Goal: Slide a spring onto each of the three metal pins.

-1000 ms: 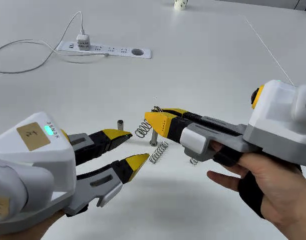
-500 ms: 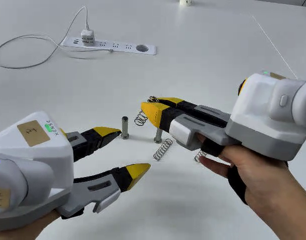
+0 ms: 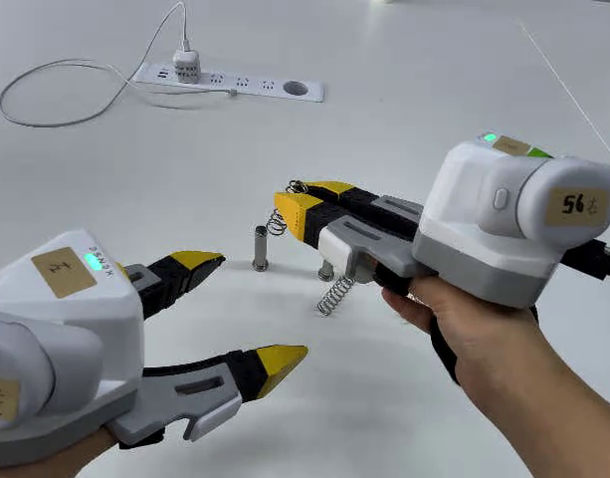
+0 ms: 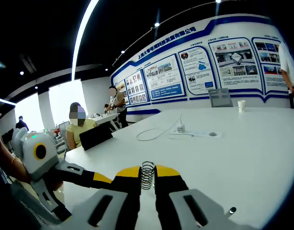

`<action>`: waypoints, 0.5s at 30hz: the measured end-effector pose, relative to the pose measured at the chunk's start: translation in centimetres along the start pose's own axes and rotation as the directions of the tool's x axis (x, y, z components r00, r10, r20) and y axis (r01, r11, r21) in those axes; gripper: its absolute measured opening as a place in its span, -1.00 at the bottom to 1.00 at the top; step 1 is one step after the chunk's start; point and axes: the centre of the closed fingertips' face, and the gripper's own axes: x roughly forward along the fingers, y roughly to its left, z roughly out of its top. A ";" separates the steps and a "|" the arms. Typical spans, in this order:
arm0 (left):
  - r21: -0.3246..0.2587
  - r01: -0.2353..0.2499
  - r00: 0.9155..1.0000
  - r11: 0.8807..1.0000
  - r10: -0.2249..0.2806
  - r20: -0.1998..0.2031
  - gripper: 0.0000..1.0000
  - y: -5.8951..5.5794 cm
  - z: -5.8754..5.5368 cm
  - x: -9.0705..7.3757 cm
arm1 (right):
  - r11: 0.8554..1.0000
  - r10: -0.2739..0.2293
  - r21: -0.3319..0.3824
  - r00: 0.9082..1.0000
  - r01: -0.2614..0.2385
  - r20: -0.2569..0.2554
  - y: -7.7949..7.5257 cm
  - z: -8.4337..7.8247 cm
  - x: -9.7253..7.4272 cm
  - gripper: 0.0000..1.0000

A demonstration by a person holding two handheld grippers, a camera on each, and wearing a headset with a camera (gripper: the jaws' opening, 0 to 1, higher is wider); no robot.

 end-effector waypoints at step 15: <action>-0.033 -0.017 0.999 0.999 0.016 -0.043 0.57 0.5 -1.5 0.0 | 0.999 -0.030 -0.025 0.999 0.029 -0.032 -1.2 -1.5 2.4 -0.78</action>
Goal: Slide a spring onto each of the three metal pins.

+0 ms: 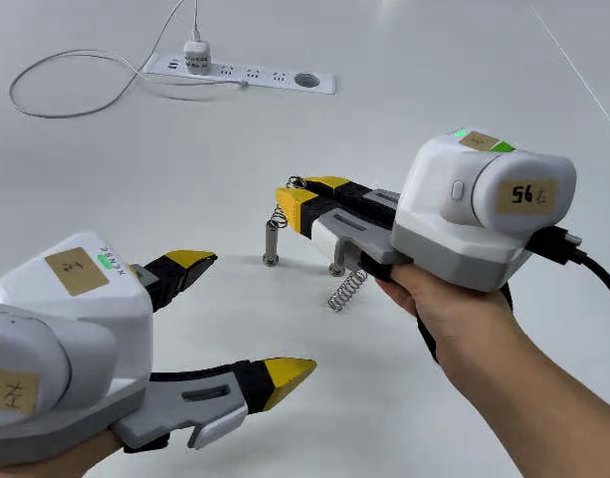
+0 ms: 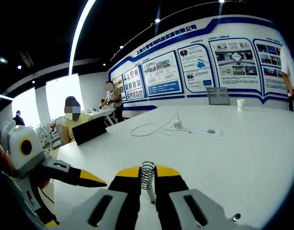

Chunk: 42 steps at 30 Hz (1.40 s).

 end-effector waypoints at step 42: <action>0.005 -0.006 1.000 1.000 0.006 -0.008 0.74 0.0 -0.3 -0.3 | 0.982 -0.037 -0.189 0.983 0.002 -0.180 0.4 -4.9 2.6 -0.77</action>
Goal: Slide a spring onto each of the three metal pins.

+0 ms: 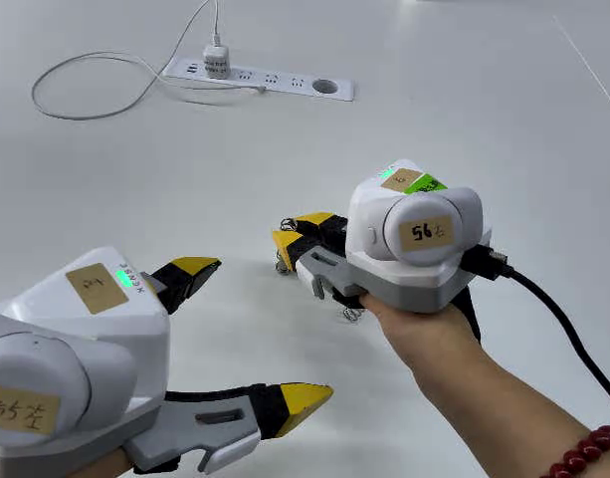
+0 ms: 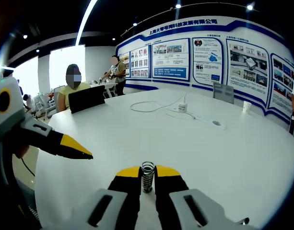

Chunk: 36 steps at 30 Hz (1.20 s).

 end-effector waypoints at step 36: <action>-0.012 -0.009 1.000 1.000 0.009 -0.015 0.66 0.1 -0.2 0.3 | 0.999 0.014 0.032 1.000 -0.013 -0.019 0.6 0.8 -1.4 -0.53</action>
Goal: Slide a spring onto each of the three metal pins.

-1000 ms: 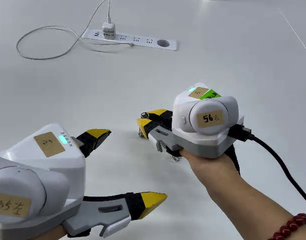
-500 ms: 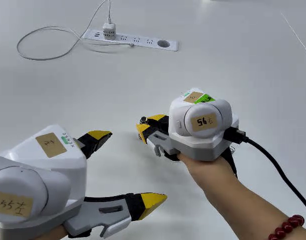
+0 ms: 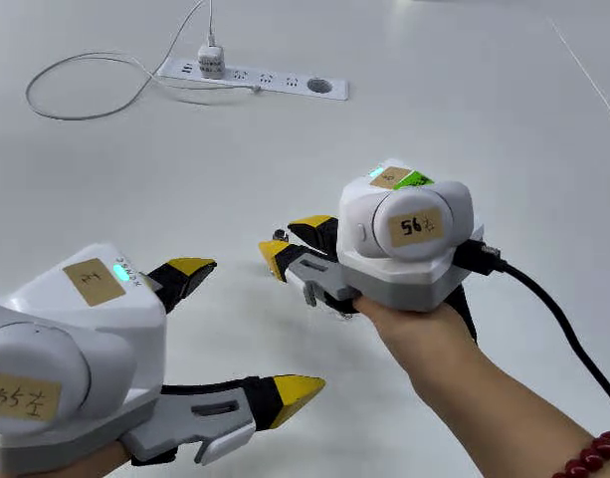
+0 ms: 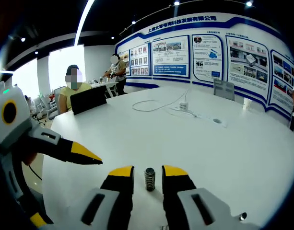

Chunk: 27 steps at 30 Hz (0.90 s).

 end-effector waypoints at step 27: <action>0.005 0.025 0.999 1.000 -0.025 -0.035 0.16 -0.3 0.6 2.6 | 0.995 -0.068 0.070 0.997 0.065 0.045 -3.2 1.3 -5.6 -0.23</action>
